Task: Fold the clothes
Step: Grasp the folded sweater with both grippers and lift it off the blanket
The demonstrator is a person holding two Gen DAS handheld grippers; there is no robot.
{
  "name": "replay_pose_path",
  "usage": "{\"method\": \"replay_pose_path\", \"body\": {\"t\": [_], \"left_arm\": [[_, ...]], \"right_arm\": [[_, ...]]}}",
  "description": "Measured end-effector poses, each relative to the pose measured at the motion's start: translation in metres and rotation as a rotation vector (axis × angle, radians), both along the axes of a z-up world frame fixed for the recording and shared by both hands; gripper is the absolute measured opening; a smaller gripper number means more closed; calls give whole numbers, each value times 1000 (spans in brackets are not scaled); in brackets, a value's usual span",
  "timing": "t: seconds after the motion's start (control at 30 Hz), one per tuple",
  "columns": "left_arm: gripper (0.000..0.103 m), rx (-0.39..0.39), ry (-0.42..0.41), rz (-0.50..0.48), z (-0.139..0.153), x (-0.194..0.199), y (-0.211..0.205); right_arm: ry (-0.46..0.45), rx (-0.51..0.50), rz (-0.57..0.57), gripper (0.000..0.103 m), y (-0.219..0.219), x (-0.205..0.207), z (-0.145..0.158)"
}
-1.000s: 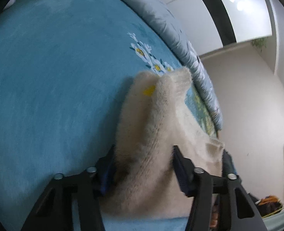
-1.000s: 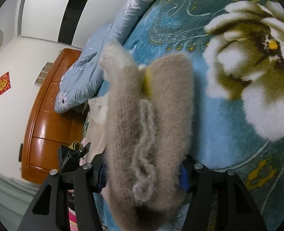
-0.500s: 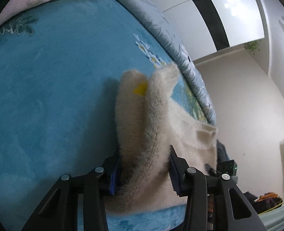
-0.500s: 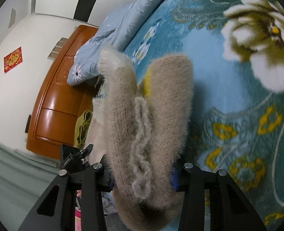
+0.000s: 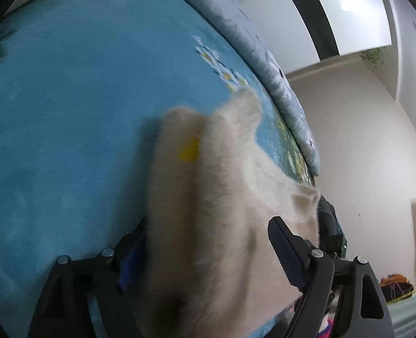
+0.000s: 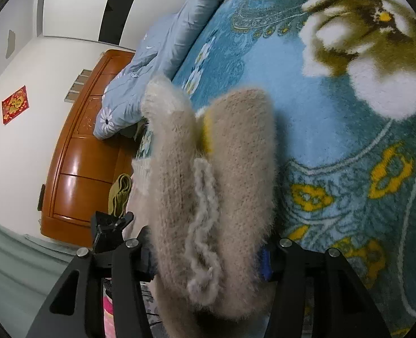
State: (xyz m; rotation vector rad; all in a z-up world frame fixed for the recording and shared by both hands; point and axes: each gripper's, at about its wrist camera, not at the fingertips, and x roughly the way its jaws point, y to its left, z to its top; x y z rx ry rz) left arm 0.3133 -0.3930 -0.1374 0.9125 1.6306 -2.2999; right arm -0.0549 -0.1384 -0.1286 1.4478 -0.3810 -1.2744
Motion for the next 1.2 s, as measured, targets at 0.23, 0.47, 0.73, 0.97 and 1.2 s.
{"method": "replay_pose_path", "body": {"t": [0.23, 0.47, 0.73, 0.97, 1.2], "left_arm": [[81, -37, -22, -17, 3, -7, 8], [50, -83, -31, 5, 2, -1, 9], [44, -112, 40, -4, 20, 6, 15], [44, -157, 87, -5, 46, 32, 7], [44, -224, 136, 59, 81, 89, -19]], "right_arm": [[16, -1, -7, 57, -3, 2, 1], [9, 12, -36, 51, 2, 5, 3], [67, 20, -46, 45, 0, 19, 31], [135, -10, 4, 44, -19, 47, 67], [179, -59, 99, 44, -66, 92, 100]]}}
